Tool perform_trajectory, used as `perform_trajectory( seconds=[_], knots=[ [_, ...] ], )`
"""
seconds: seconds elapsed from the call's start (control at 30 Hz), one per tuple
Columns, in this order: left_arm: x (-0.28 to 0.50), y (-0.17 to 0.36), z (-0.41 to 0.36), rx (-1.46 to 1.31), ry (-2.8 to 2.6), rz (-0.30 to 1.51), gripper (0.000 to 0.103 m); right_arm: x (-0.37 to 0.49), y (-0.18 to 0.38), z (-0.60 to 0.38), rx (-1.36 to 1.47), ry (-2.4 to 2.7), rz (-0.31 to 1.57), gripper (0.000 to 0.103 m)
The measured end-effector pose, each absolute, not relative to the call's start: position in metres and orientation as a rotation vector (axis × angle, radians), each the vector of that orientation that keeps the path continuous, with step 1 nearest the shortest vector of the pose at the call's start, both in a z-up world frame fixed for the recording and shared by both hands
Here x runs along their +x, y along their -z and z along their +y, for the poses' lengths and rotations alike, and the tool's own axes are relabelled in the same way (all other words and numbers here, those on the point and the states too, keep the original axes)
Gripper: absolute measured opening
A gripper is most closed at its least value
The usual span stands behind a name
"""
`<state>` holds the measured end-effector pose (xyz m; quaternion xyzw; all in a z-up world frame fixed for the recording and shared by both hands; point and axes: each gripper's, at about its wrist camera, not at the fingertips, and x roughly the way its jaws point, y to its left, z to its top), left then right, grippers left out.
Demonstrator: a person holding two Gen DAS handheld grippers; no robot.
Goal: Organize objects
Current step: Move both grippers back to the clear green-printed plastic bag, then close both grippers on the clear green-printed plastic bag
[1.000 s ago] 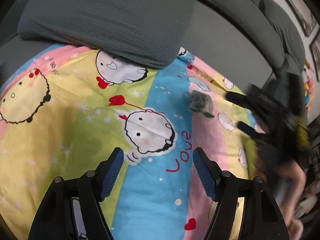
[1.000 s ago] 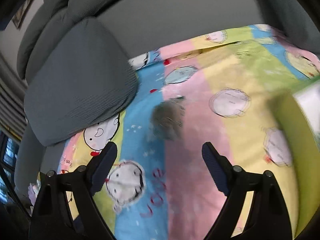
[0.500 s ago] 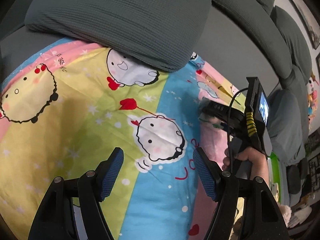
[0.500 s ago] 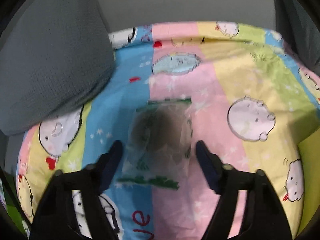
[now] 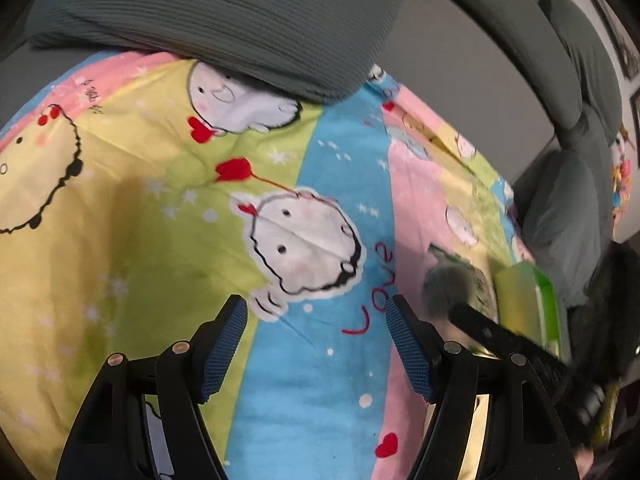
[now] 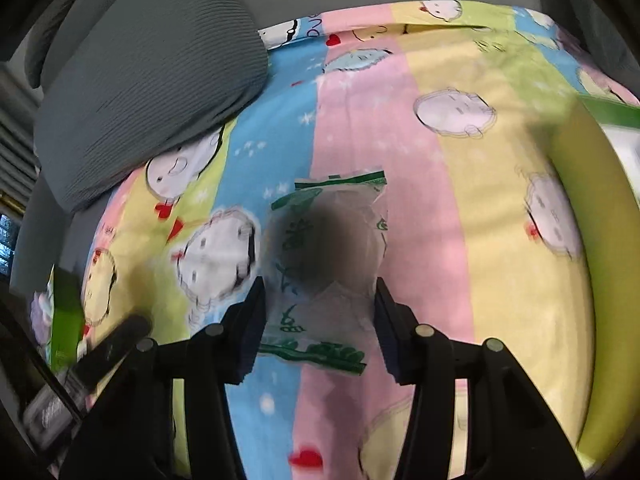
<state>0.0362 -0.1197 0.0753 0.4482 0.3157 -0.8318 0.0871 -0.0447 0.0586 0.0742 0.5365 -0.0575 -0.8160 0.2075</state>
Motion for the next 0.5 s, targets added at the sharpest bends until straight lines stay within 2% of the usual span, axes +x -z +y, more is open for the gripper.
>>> perform_trajectory(
  seconds=[0.13,0.23,0.47,0.5],
  knots=[
    [0.03,-0.069,-0.101,1.429,2.5,0.929,0.073,-0.022,-0.067,0.07,1.482,2.249,-0.162,0.057],
    [0.025,-0.066,-0.09,1.482,2.516,0.928,0.073,-0.02,-0.064,0.076,1.48,2.21,-0.207,0.075],
    [0.013,-0.057,-0.065,1.574,2.555,1.007,0.076,-0.028,-0.075,0.11,1.414,2.227,-0.451,0.075],
    [0.011,-0.057,-0.06,1.588,2.564,1.01,0.08,-0.029,-0.076,0.114,1.397,2.224,-0.479,0.074]
  ],
)
